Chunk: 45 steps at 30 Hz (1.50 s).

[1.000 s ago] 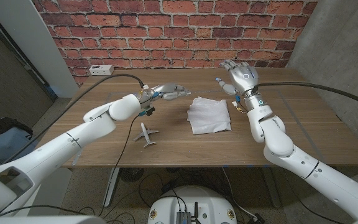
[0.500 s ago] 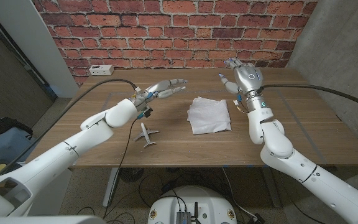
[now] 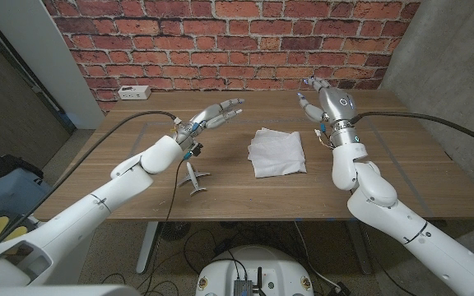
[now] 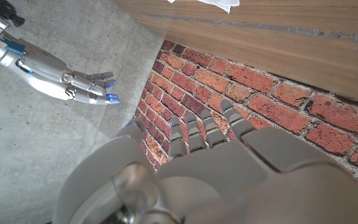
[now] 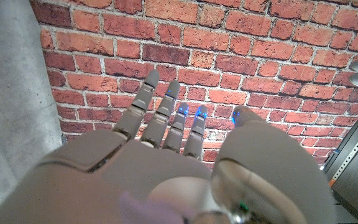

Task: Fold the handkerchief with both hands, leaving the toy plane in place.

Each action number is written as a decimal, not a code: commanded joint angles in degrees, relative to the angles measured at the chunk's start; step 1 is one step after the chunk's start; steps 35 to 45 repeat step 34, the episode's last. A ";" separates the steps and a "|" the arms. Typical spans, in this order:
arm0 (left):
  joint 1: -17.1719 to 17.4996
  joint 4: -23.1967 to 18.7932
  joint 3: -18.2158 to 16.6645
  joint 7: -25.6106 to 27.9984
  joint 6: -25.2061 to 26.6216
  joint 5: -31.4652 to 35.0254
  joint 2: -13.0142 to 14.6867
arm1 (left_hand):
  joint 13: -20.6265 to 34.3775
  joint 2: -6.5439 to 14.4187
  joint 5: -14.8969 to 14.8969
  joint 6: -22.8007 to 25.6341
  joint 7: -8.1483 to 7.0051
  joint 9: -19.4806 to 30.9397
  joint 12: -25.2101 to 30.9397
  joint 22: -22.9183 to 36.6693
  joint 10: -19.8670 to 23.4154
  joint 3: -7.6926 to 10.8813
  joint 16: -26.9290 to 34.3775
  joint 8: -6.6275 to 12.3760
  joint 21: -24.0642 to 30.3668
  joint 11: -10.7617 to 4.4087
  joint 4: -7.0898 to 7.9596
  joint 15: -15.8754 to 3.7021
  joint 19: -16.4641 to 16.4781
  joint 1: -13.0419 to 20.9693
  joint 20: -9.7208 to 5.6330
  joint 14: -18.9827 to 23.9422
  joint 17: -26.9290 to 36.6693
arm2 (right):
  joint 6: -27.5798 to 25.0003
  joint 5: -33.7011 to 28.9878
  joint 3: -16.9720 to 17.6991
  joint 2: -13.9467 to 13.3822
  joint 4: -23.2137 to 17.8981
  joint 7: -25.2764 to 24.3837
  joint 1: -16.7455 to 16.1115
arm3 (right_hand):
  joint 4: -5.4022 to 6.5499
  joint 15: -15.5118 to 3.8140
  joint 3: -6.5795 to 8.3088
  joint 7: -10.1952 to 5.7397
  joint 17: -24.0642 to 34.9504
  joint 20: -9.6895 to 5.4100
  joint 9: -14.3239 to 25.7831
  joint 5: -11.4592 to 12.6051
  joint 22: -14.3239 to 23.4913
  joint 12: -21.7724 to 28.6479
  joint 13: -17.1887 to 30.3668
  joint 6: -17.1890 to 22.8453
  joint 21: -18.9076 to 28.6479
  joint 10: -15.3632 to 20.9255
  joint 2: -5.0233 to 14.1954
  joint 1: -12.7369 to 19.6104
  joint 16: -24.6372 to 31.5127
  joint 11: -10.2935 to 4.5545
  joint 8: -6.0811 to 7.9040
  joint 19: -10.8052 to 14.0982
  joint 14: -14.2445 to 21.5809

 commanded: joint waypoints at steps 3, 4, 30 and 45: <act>0.64 3.70 -0.62 1.37 -3.79 -3.95 -3.09 | 0.08 -0.02 -0.19 0.42 0.46 0.13 0.46 0.16 -0.13 0.75 0.12 0.44 -0.07 -0.21 -0.03 -0.19 0.19 -0.53 -0.04 -0.11 0.01 | 7.33 17.33 5.03 0.48 -0.89 -1.23 -2.49 | -0.68 -3.94 0.63 0.89 0.80 0.25 0.03 -0.48 0.16 -0.12 0.02 2.15 -0.40 0.73 1.38 0.39 0.75 0.77 0.85 -0.19 -0.66; 0.78 3.85 -0.74 1.58 -3.90 -4.21 -3.27 | 0.08 0.00 -0.19 0.56 0.53 0.13 0.48 0.16 -0.12 0.77 0.15 0.49 -0.07 -0.18 -0.04 -0.23 0.19 -0.54 0.01 -0.07 0.01 | 8.21 18.56 5.31 0.48 -0.79 -1.23 -2.61 | -0.76 -3.78 0.68 0.87 0.80 0.26 0.03 -0.51 0.16 -0.12 0.02 2.19 -0.41 0.77 1.42 0.46 0.77 0.77 0.85 -0.19 -0.65; 5.47 8.64 -4.57 -1.48 -10.50 -14.71 -2.43 | 0.02 0.50 -0.13 2.31 1.11 0.12 1.27 0.21 1.67 1.56 0.76 0.91 0.23 0.09 0.28 -0.30 0.79 -1.30 1.12 1.73 0.01 | 33.97 47.39 11.47 5.50 6.19 -1.73 -8.70 | -3.02 -0.17 0.97 4.76 1.50 1.77 0.08 -3.24 0.33 -0.16 0.19 3.02 -0.75 3.38 1.18 -0.12 1.73 6.76 -0.18 -0.40 -0.90; 5.93 9.60 -4.75 -2.51 -10.44 -16.79 -2.64 | 0.01 0.47 -0.14 2.46 1.09 0.12 1.29 0.22 1.77 1.63 0.79 0.91 0.27 0.12 0.32 -0.42 0.88 -1.42 1.20 1.92 0.00 | 38.23 48.80 11.96 8.19 7.67 -4.62 -10.23 | -3.24 1.05 1.01 5.29 1.32 2.02 0.10 -3.40 0.34 -0.11 0.22 4.00 -0.84 3.97 0.94 -0.55 1.84 7.70 0.00 -0.46 -0.44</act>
